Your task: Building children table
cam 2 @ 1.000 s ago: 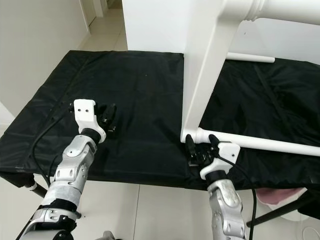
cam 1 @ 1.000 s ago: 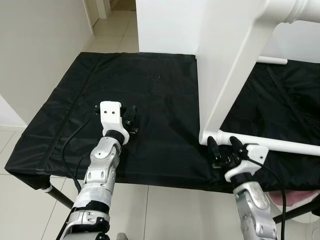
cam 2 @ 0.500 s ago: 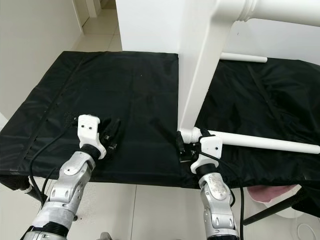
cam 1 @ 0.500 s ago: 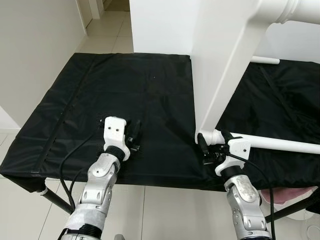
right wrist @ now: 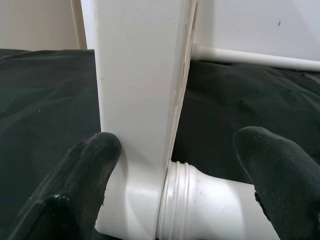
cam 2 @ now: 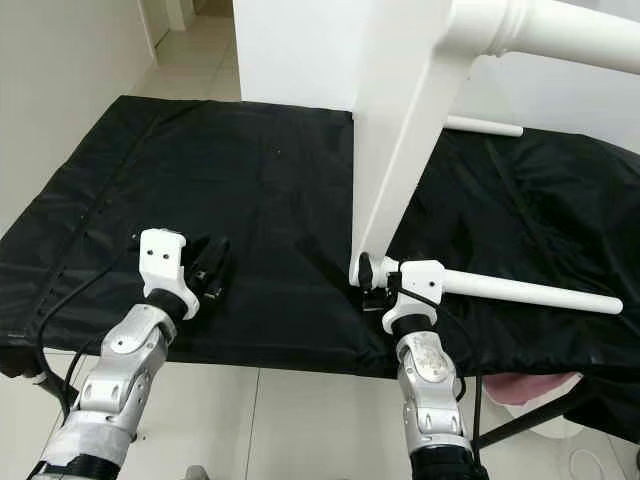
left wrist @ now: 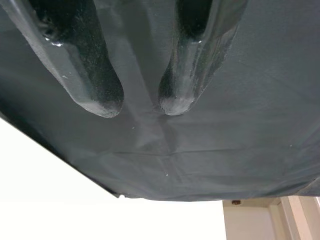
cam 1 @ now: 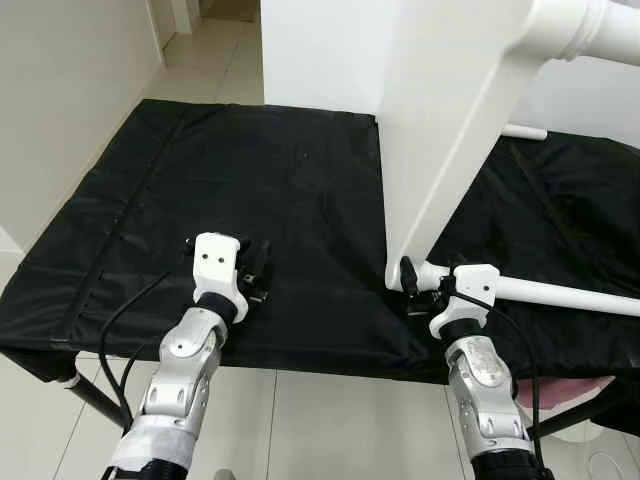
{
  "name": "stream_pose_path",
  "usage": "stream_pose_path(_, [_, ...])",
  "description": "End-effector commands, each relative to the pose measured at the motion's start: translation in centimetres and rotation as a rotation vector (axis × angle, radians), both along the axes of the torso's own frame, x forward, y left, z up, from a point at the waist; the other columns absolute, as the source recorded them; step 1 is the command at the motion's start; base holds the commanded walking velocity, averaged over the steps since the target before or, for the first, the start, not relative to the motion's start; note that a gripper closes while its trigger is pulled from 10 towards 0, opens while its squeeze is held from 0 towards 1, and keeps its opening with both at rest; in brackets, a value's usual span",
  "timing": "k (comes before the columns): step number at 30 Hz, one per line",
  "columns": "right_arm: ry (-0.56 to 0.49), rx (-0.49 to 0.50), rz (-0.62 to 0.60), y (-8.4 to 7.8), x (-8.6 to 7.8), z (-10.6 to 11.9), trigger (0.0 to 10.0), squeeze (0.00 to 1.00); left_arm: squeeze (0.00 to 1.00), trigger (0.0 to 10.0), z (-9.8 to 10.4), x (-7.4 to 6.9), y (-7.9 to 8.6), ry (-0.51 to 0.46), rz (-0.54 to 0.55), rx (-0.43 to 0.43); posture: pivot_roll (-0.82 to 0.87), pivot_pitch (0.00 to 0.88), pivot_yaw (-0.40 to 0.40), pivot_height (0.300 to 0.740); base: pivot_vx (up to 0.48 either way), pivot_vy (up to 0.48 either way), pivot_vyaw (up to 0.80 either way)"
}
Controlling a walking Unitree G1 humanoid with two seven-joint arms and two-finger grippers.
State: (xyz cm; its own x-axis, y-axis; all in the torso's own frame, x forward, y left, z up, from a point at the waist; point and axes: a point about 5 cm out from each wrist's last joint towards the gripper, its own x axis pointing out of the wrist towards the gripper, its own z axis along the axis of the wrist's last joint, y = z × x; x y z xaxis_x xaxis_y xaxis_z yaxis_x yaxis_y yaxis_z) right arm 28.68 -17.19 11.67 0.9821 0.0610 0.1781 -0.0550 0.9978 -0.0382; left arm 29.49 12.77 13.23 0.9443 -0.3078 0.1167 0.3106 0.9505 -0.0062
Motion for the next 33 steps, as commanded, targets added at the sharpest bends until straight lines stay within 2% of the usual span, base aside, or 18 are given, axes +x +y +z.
stream_pose_path(1, [-0.026,0.008,-0.034,-0.5,0.5,0.7,10.0,1.0,0.0,10.0,0.0,-0.4,-1.0,-0.005,-0.179,0.028,-0.04,0.0,-0.046,0.74,0.0,0.0,0.0])
stream_pose_path(3, [-0.03,0.006,-0.036,-0.5,0.8,0.9,10.0,1.0,0.0,10.0,0.1,-0.4,-1.0,-0.008,-0.175,0.025,-0.04,0.0,-0.046,0.74,0.0,0.0,0.0])
stream_pose_path(4, [-0.028,0.014,-0.032,-0.4,1.1,1.0,10.0,0.0,0.0,10.0,0.3,-0.2,-1.0,-0.018,-0.164,0.027,-0.04,0.0,-0.049,0.74,0.0,0.0,0.0])
stream_pose_path(9, [-0.004,0.035,0.003,0.4,1.9,0.8,10.0,0.0,0.0,10.0,0.6,0.1,-1.0,-0.024,-0.133,0.021,-0.03,0.0,-0.052,0.74,0.0,0.0,0.0])
stream_pose_path(14, [0.014,0.043,0.059,1.3,1.7,0.2,10.0,0.0,0.0,10.0,1.1,0.1,-1.2,-0.028,-0.13,0.022,-0.02,0.0,-0.059,0.74,0.0,0.0,0.0])
stream_pose_path(28, [0.005,0.051,0.048,-0.1,-0.1,-0.7,10.0,0.0,0.0,10.0,1.1,-0.8,-1.8,-0.026,-0.187,0.037,-0.03,0.0,-0.058,0.74,0.0,0.0,0.0])
stream_pose_path(33, [0.009,0.056,0.086,-0.1,-0.4,-1.0,10.0,0.0,0.0,10.0,1.3,-1.0,-2.5,-0.041,-0.261,0.071,-0.03,0.0,-0.076,0.74,0.0,0.0,0.0])
